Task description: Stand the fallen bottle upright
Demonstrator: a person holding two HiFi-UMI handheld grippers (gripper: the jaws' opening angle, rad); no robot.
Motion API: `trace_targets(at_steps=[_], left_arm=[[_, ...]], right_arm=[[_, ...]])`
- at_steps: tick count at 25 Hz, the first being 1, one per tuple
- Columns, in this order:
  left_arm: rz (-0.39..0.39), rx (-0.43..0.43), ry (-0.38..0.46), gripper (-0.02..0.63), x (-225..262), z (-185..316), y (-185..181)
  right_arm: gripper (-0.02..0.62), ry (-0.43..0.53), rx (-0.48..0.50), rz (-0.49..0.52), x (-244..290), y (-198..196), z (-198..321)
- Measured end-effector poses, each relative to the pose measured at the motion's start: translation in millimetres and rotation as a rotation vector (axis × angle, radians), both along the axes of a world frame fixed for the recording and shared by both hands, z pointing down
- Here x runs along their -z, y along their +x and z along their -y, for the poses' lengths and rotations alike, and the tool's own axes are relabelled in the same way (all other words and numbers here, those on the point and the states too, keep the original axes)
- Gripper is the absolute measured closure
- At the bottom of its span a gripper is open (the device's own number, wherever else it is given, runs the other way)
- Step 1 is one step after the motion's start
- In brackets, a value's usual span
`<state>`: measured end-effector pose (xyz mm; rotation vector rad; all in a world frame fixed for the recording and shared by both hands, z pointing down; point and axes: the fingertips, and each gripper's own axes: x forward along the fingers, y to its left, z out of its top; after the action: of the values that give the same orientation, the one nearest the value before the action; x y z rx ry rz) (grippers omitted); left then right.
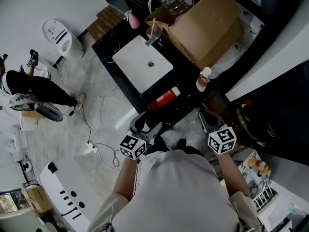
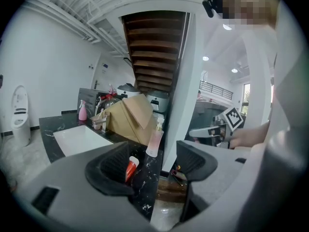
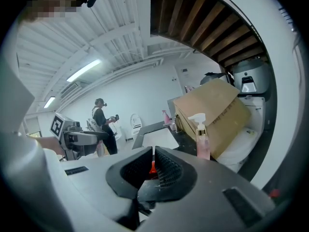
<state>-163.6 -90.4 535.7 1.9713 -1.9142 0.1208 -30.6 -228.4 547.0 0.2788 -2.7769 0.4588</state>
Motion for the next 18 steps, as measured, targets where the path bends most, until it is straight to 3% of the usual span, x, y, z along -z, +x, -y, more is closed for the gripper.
trace_targets(at_steps=[18], left_arm=[[-0.032, -0.176, -0.040, 0.301, -14, 17, -42]], right_arm=[[0.557, -0.003, -0.177, -0.008, 5, -27, -12]])
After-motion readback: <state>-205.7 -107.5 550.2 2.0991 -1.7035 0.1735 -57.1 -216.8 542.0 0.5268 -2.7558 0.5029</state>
